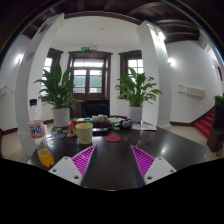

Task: Pour water

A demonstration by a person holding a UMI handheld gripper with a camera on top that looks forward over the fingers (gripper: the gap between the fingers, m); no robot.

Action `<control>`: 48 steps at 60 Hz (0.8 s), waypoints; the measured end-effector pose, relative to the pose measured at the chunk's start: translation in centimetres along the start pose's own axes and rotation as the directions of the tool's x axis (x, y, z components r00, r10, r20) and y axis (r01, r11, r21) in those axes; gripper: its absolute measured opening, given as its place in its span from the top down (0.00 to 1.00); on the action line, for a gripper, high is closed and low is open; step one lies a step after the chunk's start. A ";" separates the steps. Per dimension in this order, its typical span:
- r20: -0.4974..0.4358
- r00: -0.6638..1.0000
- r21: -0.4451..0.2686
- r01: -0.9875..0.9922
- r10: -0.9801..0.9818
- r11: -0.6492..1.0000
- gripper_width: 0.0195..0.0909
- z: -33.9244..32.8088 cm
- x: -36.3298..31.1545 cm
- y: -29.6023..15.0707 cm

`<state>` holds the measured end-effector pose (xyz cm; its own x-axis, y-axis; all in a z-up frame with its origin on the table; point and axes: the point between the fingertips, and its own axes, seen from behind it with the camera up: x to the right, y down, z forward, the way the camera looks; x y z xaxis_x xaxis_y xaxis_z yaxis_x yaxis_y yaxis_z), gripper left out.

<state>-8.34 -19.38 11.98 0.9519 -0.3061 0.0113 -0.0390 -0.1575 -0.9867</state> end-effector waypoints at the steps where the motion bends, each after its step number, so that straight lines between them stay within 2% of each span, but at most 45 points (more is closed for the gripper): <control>1: 0.003 1.000 -0.003 0.000 0.000 1.000 0.36 -0.2 0.0 -0.1; 9: 0.059 0.998 0.002 0.004 -0.004 1.000 0.37 -1.0 -2.2 0.0; 20: 0.268 0.963 0.014 -0.040 0.035 0.999 0.37 -4.1 -10.7 -0.2; 28: 0.376 0.926 0.010 -0.026 0.020 1.000 0.36 -5.0 -16.6 -0.4; 38: 0.448 0.894 0.022 0.018 -0.026 1.000 0.37 -4.0 -21.6 -0.7; 48: 0.475 0.879 0.032 0.016 -0.029 0.999 0.37 -1.1 -25.2 -1.2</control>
<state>-32.60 -12.57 13.07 0.9827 0.1815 -0.0380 -0.0138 -0.1329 -0.9910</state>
